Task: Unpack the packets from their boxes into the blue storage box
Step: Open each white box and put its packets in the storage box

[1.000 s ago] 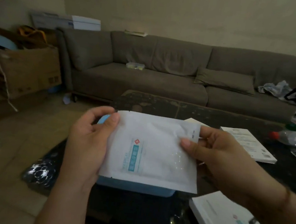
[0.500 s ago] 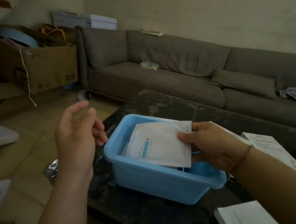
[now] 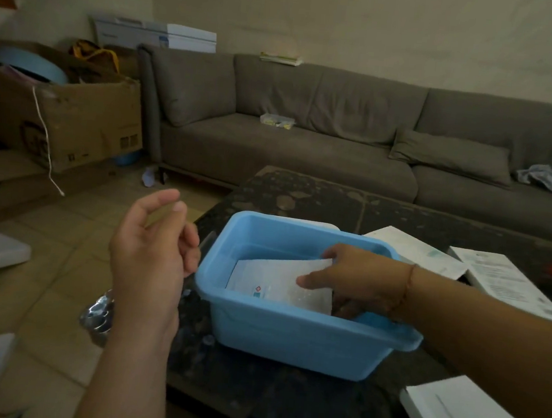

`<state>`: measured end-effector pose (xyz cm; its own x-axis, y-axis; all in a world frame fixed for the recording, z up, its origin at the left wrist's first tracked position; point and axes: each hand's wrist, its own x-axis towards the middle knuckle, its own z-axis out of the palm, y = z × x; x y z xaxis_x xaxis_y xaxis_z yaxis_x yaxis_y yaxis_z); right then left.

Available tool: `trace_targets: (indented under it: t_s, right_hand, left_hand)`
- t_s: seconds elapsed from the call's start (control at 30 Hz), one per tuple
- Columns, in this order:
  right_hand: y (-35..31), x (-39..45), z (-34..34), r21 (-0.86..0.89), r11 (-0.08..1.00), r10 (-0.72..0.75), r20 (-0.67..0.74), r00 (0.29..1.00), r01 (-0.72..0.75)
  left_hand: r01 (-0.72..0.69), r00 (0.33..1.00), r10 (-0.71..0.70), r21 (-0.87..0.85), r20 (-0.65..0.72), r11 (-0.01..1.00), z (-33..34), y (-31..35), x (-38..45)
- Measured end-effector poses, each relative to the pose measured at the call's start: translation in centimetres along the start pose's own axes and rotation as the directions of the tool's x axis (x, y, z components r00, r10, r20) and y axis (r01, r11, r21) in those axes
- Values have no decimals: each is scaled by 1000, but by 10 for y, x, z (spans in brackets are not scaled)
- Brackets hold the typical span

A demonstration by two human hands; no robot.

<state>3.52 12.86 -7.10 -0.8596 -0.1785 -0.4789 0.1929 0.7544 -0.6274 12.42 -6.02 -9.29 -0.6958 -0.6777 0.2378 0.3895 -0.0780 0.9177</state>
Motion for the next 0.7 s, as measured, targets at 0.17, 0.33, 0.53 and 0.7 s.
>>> trace_targets:
  t_s: [0.17,0.33,0.53,0.7]
  right_hand:
    - [-4,-10,-8,-240,969,-56,14,998,58]
    - [1,-5,-3,-572,811,-153,-10,988,120]
    - [-4,1,6,-680,711,-166,84,983,178]
    - [-5,-15,-4,-669,719,-292,-44,955,189]
  left_hand:
    - [4,1000,-4,-20,-11,1000,-1,2,0]
    - [-5,1000,5,-14,-4,1000,0,2,-1]
    - [-11,1000,11,-11,2,1000,3,-2,-2]
    - [-72,997,72,18,16,997,5,-2,-4]
